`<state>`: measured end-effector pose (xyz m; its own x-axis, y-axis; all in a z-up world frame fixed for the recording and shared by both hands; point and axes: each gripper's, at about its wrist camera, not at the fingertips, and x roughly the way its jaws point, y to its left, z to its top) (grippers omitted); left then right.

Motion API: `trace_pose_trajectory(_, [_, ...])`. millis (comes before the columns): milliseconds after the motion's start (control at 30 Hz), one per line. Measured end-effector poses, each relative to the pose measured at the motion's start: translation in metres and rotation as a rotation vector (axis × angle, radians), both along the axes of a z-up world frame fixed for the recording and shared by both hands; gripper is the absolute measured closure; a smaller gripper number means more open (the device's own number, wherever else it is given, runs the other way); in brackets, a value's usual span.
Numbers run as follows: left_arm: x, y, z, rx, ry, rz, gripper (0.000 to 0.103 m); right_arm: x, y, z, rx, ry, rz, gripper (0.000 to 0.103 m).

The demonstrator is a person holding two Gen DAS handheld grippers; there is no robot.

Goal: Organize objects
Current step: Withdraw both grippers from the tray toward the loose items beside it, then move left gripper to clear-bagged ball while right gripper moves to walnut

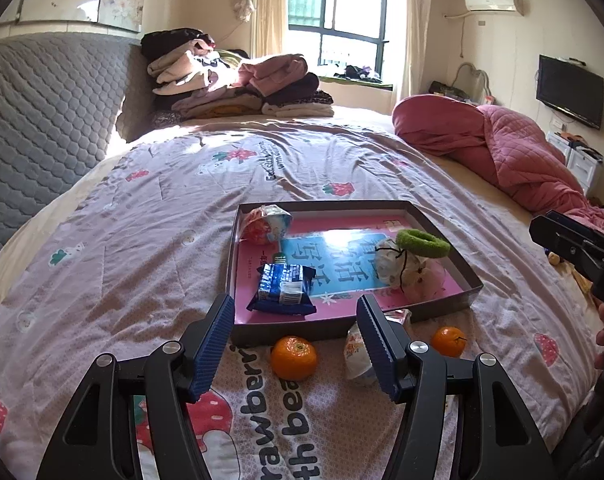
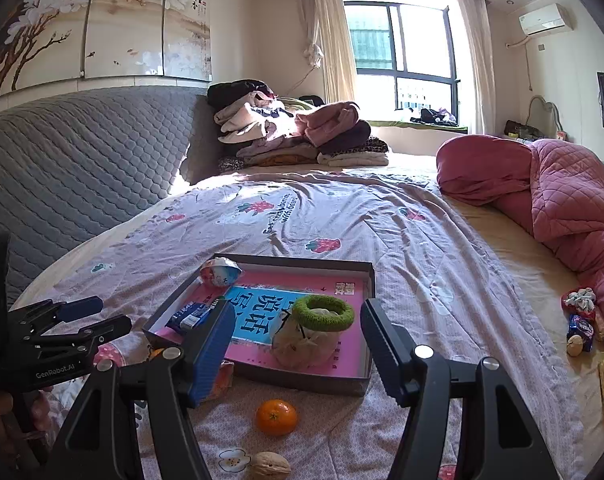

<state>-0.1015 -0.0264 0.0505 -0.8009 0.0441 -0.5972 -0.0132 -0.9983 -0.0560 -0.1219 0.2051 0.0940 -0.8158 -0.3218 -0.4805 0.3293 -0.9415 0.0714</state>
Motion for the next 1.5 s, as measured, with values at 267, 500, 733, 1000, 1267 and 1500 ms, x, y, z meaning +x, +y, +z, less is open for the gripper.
trace_pose_trajectory(267, [0.011,0.009,-0.001,-0.015,0.003,-0.016,0.038,0.010,0.001,-0.009,0.005,-0.021,0.015,0.038])
trace_pose_trajectory(500, [0.020,0.016,-0.002,-0.030,0.002,-0.025,0.037,0.018,0.000,-0.017,0.011,-0.043,0.027,0.038])
trace_pose_trajectory(733, [0.027,0.021,-0.005,-0.032,-0.002,-0.040,0.037,0.027,-0.001,-0.024,0.030,-0.056,0.040,0.038])
trace_pose_trajectory(1000, [0.034,0.025,-0.007,-0.045,-0.007,-0.043,0.037,0.035,-0.001,-0.028,0.038,-0.062,0.042,0.038])
trace_pose_trajectory(1267, [0.043,0.030,-0.009,-0.052,-0.017,-0.048,0.037,0.044,0.002,-0.033,0.033,-0.081,0.038,0.038])
trace_pose_trajectory(1500, [0.047,0.034,-0.011,-0.056,-0.024,-0.053,0.037,0.053,-0.001,-0.040,0.038,-0.095,0.042,0.038])
